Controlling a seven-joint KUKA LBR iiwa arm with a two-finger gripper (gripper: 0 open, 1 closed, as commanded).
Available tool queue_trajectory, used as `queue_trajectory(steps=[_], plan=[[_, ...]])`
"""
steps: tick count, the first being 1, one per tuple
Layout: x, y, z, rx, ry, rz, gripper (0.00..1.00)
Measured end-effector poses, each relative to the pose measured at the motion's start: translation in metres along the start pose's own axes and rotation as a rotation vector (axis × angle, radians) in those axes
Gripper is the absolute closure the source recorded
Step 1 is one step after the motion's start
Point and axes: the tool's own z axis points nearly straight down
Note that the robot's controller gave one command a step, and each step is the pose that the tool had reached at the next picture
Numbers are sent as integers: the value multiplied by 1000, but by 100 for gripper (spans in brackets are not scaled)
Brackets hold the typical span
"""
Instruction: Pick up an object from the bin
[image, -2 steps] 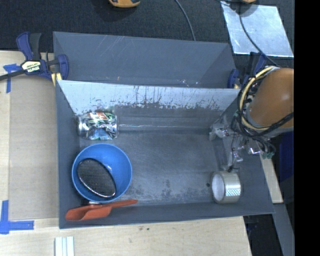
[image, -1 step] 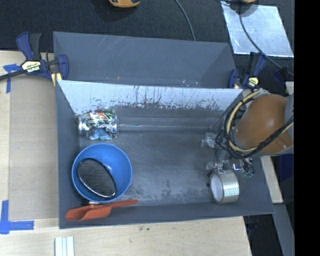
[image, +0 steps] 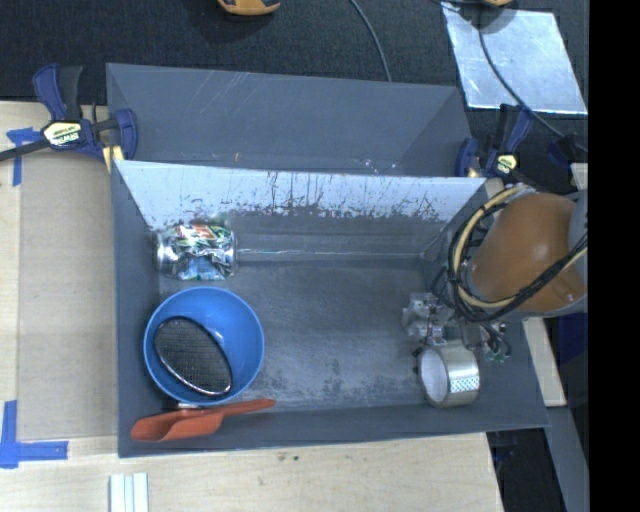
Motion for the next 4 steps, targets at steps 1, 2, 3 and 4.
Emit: queue_trajectory(steps=[1,2,3,4], plan=[[0,0,0,0,0,0,100],[-27,-9,16,3,-8,-378,100],[-21,-30,16,1,-6,-33,100],[-13,-17,14,5,-30,-48,100]])
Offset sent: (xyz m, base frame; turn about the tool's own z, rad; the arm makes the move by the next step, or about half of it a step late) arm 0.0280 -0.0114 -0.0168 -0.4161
